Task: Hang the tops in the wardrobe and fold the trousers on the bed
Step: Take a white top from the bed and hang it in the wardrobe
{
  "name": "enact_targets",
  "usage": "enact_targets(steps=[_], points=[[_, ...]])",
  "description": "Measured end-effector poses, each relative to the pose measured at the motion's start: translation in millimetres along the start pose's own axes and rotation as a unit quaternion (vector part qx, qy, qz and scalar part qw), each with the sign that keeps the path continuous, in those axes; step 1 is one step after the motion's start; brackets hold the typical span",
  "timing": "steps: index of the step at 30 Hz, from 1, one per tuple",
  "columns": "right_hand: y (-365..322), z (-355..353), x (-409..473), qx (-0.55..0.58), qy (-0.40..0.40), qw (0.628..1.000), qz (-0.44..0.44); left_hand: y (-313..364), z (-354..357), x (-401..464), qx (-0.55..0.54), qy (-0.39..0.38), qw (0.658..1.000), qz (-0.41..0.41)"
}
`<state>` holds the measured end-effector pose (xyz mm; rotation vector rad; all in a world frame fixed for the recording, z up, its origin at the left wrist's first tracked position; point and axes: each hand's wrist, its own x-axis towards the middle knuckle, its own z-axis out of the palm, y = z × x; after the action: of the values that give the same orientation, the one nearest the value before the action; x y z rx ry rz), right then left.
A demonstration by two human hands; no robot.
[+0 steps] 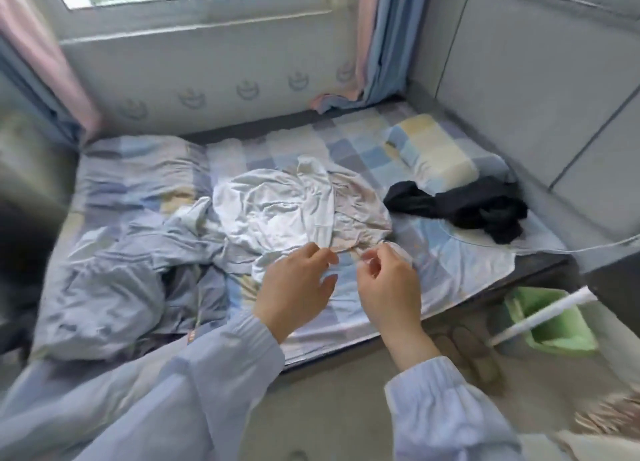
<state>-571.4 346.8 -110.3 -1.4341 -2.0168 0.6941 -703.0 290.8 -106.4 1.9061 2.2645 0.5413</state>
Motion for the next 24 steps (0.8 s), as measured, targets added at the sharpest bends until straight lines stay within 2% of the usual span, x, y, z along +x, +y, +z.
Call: enact_targets(steps=[3, 7, 12, 16, 19, 24], points=[[-3.1, 48.6, 29.0, 0.008, -0.066, 0.998, 0.010, -50.6, 17.1, 21.7, -0.005, -0.021, 0.998, -0.054], [19.7, 103.5, 84.2, -0.006, -0.137, 0.990, 0.025, -101.1, 55.8, 63.2, -0.001, -0.088, 0.989, -0.115], [59.9, 177.2, 185.4, -0.111, -0.261, 0.956, -0.073, -161.4, 102.2, 143.5, 0.013, -0.121, 0.973, -0.194], [106.6, 237.5, 257.7, -0.183, -0.293, 0.931, -0.119, -215.4, 157.3, 194.7, 0.009, -0.152, 0.957, -0.246], [150.0, 288.7, 285.3, -0.194, -0.291, 0.933, -0.083, -256.5, 216.1, 210.3, 0.014, -0.191, 0.940, -0.282], [228.8, 372.5, 286.3, -0.210, -0.332, 0.917, -0.066, -305.9, 324.0, 223.1, 0.043, -0.273, 0.925, -0.263]])
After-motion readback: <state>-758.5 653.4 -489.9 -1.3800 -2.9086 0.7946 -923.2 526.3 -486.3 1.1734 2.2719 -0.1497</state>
